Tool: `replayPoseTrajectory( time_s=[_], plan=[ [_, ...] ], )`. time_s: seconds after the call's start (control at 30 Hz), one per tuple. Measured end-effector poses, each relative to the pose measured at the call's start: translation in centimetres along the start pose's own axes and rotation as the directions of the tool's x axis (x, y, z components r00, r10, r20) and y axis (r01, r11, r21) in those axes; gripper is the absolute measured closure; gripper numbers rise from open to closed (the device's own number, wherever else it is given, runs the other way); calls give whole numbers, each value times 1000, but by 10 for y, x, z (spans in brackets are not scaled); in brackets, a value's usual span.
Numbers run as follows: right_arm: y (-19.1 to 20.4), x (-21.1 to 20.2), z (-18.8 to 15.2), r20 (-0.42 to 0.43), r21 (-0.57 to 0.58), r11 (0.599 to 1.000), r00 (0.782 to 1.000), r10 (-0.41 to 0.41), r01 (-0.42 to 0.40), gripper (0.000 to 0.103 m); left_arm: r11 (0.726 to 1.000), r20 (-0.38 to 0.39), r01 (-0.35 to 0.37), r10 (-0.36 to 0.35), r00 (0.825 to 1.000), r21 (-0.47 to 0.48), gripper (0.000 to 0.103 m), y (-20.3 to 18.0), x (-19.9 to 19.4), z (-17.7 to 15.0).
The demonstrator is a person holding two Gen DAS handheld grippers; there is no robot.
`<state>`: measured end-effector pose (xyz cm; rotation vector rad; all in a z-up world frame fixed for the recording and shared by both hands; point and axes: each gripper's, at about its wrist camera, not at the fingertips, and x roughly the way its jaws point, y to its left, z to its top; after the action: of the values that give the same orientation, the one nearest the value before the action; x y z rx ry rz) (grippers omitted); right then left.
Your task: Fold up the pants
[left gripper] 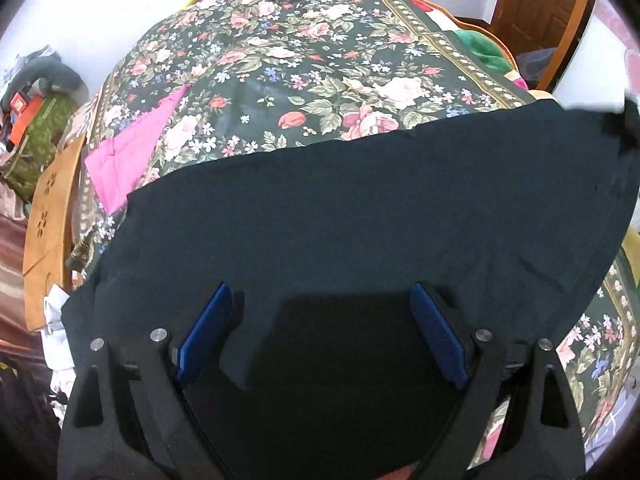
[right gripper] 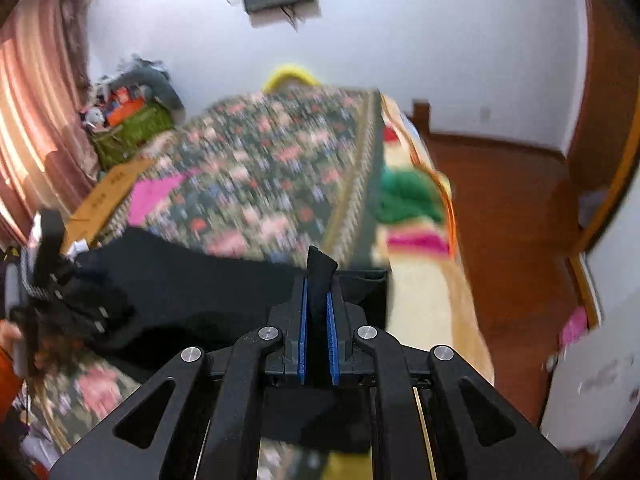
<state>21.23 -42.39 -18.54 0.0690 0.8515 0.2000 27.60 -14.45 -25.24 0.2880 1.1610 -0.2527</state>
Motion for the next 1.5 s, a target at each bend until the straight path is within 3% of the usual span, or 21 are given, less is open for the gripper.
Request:
replayPoseTrajectory(
  time_s=[0.17,0.4,0.57,0.7,0.9,1.1,1.3,1.5],
  plan=[
    [-12,14,-42,-87,45,999,996,-25,29,96,1000,-2,20,-20,1000,-23,10,0,1,-2],
    [-9,4,-63,-93,56,993,991,-95,100,93,998,15,43,-42,999,-47,9,4,1,-5],
    [0,-5,-63,-92,-15,979,975,-204,204,73,997,44,38,-35,998,-69,9,9,-4,-7],
    [10,-17,-57,-56,-70,964,964,-261,257,55,997,120,-5,14,993,-74,9,20,-21,-10],
    [44,-28,-27,18,-87,979,983,-182,182,52,985,229,0,39,973,-171,9,70,-59,-18],
    [110,-12,12,71,-161,986,997,-32,43,44,948,303,-21,121,945,-316,8,154,-95,-40],
    [176,24,38,47,-245,966,995,93,-79,44,898,249,-100,224,942,-429,7,240,-97,-67],
    [239,77,58,-44,-338,923,982,181,-185,44,852,127,-116,208,970,-510,7,318,-60,-97]
  ],
)
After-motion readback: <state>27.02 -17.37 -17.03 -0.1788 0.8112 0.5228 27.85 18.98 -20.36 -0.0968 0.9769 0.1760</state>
